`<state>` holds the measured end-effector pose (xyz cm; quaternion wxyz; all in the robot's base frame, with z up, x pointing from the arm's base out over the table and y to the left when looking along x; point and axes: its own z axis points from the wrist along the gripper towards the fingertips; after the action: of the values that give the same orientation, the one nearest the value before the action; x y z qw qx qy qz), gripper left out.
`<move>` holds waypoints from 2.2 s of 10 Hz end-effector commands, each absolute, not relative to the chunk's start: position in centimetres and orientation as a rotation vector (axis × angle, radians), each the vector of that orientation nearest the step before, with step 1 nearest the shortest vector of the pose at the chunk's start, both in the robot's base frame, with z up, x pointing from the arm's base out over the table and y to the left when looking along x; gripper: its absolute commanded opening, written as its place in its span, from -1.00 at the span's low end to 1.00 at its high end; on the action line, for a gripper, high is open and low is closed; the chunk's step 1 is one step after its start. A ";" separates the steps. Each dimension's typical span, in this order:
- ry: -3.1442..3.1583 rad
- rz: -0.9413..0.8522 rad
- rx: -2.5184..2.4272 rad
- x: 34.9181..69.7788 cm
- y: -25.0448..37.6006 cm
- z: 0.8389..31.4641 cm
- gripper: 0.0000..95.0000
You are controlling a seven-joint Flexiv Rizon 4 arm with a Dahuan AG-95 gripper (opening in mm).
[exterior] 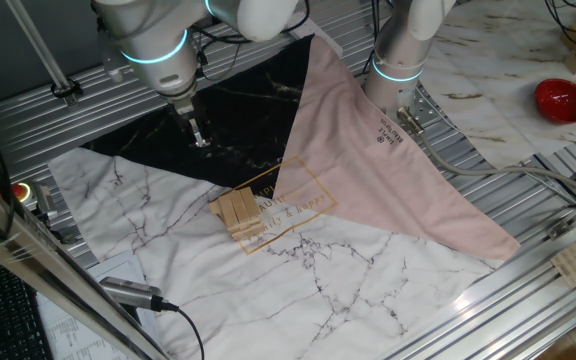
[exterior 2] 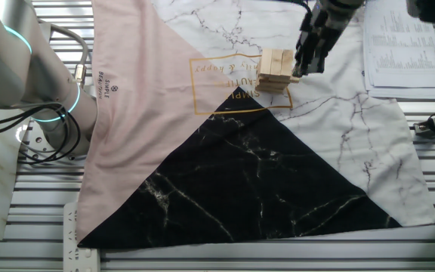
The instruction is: Play Jenga
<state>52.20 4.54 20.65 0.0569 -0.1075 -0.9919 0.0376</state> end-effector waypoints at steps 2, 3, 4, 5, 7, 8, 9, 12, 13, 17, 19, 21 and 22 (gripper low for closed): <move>-3.010 0.121 -0.393 52.2 7.2 19.9 -1.00; -3.012 0.122 -0.394 52.1 7.6 19.9 -1.00; -3.014 0.128 -0.392 52.0 8.3 19.8 -1.00; -3.018 0.127 -0.389 52.0 8.7 19.6 -1.00; -3.020 0.113 -0.340 52.0 9.0 19.4 -1.00; -3.018 0.101 -0.326 52.0 9.0 19.4 -1.00; -3.018 0.092 -0.325 52.0 9.0 19.3 -1.00; -3.018 0.086 -0.345 53.1 8.9 18.6 -1.00; -3.016 0.082 -0.344 53.7 8.9 18.1 -1.00; -3.015 0.054 -0.355 55.8 4.5 17.0 -1.00; -3.015 0.056 -0.350 55.5 2.5 16.8 -1.00; -3.033 0.055 -0.350 55.3 1.9 15.3 -1.00; -3.046 0.051 -0.357 55.5 2.2 14.4 -1.00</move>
<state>55.49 2.17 14.29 0.0360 -0.1164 -0.9924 0.0177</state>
